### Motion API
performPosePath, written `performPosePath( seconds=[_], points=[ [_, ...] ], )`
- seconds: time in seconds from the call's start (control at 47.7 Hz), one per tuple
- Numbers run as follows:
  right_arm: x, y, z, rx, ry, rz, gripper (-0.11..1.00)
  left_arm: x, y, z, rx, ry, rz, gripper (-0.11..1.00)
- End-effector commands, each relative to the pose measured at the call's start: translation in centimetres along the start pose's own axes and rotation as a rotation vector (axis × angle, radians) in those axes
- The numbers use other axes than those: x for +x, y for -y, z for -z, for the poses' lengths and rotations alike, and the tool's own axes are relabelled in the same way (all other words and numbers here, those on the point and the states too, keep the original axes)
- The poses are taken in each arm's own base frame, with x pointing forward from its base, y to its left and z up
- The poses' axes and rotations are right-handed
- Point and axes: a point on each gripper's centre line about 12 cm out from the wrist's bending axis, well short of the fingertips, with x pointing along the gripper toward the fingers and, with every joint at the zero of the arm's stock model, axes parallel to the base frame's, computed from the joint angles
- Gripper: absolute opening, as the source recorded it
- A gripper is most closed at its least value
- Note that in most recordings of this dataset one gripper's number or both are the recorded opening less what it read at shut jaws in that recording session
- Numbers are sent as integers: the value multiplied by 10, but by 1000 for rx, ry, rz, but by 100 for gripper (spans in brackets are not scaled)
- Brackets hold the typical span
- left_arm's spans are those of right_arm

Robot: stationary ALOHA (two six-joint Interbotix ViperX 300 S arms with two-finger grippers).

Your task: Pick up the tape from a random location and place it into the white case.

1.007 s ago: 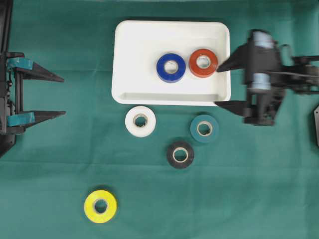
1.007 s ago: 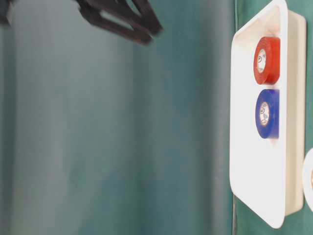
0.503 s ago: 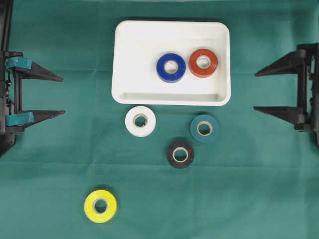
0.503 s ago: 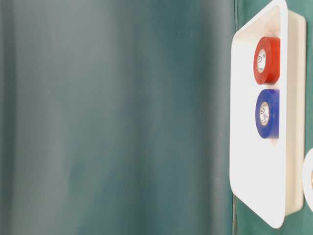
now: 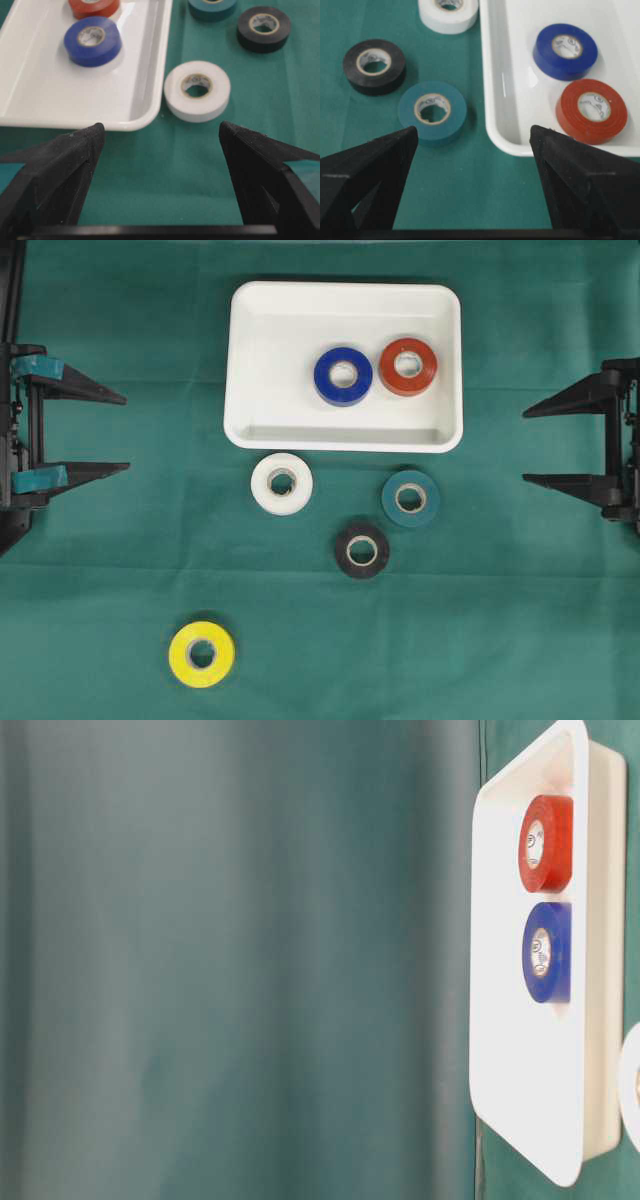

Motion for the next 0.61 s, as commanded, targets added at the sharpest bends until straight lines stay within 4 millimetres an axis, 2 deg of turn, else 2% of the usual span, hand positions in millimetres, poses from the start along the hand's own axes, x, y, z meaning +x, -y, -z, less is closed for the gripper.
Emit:
performPosePath(
  seconds=[0.0, 0.315, 0.587],
  points=[
    [0, -1, -6, 2, 19, -7, 85, 0, -1, -7, -1, 15, -3, 93],
    [0, -1, -6, 2, 21, -7, 85, 0, 1, -7, 3, 17, 10, 93],
    [0, -1, -8, 4, 19, -6, 85, -2, 28, -10, 49, 35, 146, 93]
  ],
)
